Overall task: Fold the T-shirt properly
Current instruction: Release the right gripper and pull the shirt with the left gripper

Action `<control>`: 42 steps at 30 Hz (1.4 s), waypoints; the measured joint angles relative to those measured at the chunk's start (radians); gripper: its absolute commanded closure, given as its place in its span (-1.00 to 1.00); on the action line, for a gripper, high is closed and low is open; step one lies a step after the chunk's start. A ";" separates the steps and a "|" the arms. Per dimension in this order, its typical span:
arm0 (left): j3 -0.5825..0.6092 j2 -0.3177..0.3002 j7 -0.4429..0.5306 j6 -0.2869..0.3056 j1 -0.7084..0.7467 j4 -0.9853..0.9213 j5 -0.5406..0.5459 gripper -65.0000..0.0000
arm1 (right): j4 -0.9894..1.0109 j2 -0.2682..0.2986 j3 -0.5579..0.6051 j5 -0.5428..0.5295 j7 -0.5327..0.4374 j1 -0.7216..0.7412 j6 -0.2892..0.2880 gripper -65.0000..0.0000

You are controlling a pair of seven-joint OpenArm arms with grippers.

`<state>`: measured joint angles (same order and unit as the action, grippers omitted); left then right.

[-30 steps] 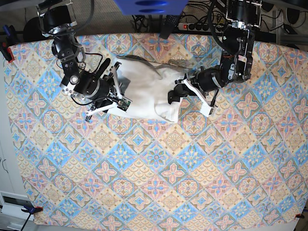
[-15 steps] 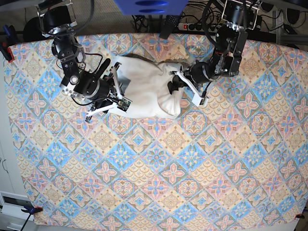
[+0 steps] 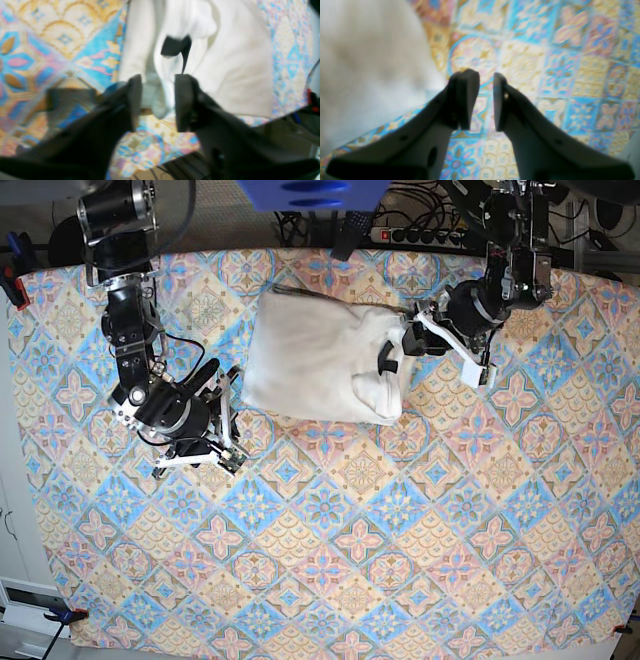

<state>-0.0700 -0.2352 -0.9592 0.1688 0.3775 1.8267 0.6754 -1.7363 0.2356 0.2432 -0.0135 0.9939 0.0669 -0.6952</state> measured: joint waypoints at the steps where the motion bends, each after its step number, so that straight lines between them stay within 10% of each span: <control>1: 0.000 0.000 0.009 -0.005 -0.002 -0.008 0.001 0.08 | 0.002 0.002 0.000 0.003 0.006 -0.008 0.000 0.58; 16: -0.057 0.000 0.001 0.006 0.113 0.158 0.069 0.02 | 0.043 0.002 0.061 0.006 0.008 -0.018 -0.006 0.58; 23: 0.144 -0.065 0.000 0.004 0.184 0.188 0.038 0.84 | 0.185 0.000 0.095 0.008 -0.071 0.080 -0.003 0.75; 31: 0.200 -0.042 0.027 -0.004 0.165 0.177 -0.100 0.84 | 0.281 0.001 0.142 0.007 -0.096 0.108 -0.007 0.82; 42: -0.031 -0.040 0.023 -0.008 0.207 0.196 0.069 -0.32 | 0.278 0.000 0.139 0.006 -0.101 0.109 -0.007 0.82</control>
<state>-0.1013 -0.2752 -0.9367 0.1608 0.5846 2.0224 0.7448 -1.4586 0.2356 0.3824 -0.0071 0.8925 0.1764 -0.7021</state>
